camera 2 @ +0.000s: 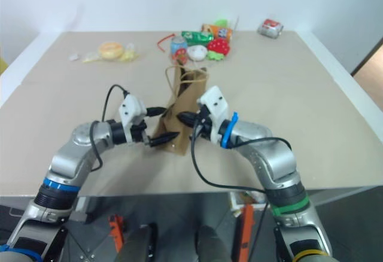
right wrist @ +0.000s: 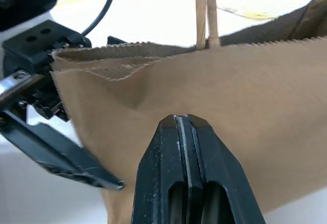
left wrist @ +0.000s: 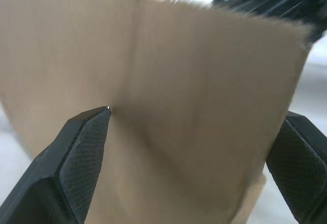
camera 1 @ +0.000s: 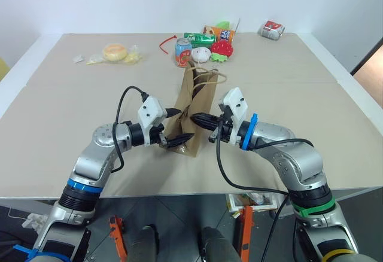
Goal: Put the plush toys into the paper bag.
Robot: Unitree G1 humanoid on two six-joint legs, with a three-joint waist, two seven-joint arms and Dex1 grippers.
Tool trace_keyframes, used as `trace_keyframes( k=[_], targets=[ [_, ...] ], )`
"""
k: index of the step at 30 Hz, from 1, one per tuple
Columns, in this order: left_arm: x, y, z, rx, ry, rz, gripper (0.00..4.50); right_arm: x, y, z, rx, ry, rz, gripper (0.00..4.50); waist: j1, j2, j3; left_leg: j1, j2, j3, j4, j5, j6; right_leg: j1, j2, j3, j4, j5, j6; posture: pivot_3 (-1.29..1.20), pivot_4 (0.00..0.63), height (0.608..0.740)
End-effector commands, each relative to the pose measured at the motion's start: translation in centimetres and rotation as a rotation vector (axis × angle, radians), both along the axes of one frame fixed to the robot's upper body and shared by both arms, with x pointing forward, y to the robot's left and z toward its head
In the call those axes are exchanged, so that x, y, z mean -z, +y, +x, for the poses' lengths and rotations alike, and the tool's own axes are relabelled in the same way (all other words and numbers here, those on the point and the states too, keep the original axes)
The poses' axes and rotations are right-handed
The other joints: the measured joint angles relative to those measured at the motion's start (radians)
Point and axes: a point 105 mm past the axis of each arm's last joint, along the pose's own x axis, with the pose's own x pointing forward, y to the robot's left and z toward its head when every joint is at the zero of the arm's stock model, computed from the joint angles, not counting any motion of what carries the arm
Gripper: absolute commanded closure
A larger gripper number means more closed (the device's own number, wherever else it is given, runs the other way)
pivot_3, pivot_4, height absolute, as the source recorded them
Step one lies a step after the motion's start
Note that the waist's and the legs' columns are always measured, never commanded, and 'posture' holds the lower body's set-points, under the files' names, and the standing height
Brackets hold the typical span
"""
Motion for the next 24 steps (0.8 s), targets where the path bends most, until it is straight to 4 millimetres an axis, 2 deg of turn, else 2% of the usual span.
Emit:
trace_keyframes(
  k=[1,11,16,17,18,19,22,23,24],
  targets=[
    [-1.9,0.5,0.7,-0.124,-0.036,0.022,0.00,-1.6,-0.3,-0.3,0.000,-0.054,0.031,4.46,0.000,0.000,0.000,0.000,0.000,0.000,0.000,0.000,0.000,0.000,0.000,0.000,0.000,0.000,0.000,0.00,0.150,0.740],
    [-2.8,1.2,0.7,-0.241,-0.030,0.069,0.00,-1.5,0.0,-0.3,-0.010,-0.046,0.035,4.46,0.000,0.000,0.000,0.000,0.000,0.000,0.000,0.002,-0.001,0.000,0.000,0.000,0.000,0.001,0.000,0.00,0.150,0.740],
    [-3.1,2.2,1.8,-0.310,0.020,0.021,1.45,-1.7,-0.1,-0.2,-0.004,-0.052,0.040,4.50,0.000,0.000,0.000,0.000,0.000,0.000,0.000,0.002,-0.002,0.000,0.000,0.000,0.000,0.002,0.000,0.00,0.150,0.740],
    [-3.2,2.3,1.9,-0.322,0.033,0.006,1.98,-1.8,-0.1,-0.2,-0.003,-0.052,0.041,4.50,0.000,0.000,0.000,0.000,0.000,0.000,0.000,0.002,-0.002,0.000,0.000,0.000,0.000,0.002,0.000,0.00,0.150,0.740],
    [-3.2,2.4,2.2,-0.334,0.051,-0.011,2.11,-1.8,-0.2,-0.2,0.000,-0.053,0.042,4.50,0.000,0.000,0.000,0.000,0.000,0.000,0.000,0.002,-0.002,0.000,0.000,0.000,0.000,0.002,0.000,0.00,0.150,0.740],
    [-3.3,2.4,2.3,-0.340,0.066,-0.024,2.55,-1.8,-0.3,-0.2,0.003,-0.053,0.043,4.50,0.000,0.000,0.000,0.000,0.000,0.000,0.000,0.003,-0.002,0.000,0.000,0.000,0.000,0.002,0.000,0.00,0.150,0.740],
    [-3.2,2.4,2.6,-0.355,0.089,-0.030,3.46,-1.8,-0.4,-0.2,0.010,-0.053,0.046,4.50,0.001,0.000,0.000,0.000,0.000,0.000,0.000,0.003,-0.002,0.000,0.000,0.000,0.000,0.002,0.001,0.00,0.150,0.740],
    [-3.2,2.4,2.7,-0.359,0.090,-0.027,3.65,-1.8,-0.4,-0.2,0.012,-0.053,0.048,4.50,0.002,0.000,0.000,0.000,0.000,0.000,0.000,0.003,-0.002,0.000,0.000,0.000,0.000,0.002,0.001,0.00,0.150,0.740],
    [-3.1,2.5,2.9,-0.364,0.094,-0.023,4.11,-1.8,-0.5,-0.2,0.013,-0.053,0.049,4.50,0.002,0.000,0.000,0.000,0.000,0.000,0.000,0.003,-0.002,0.000,0.000,0.000,0.000,0.002,0.001,0.00,0.150,0.740]
  ],
)
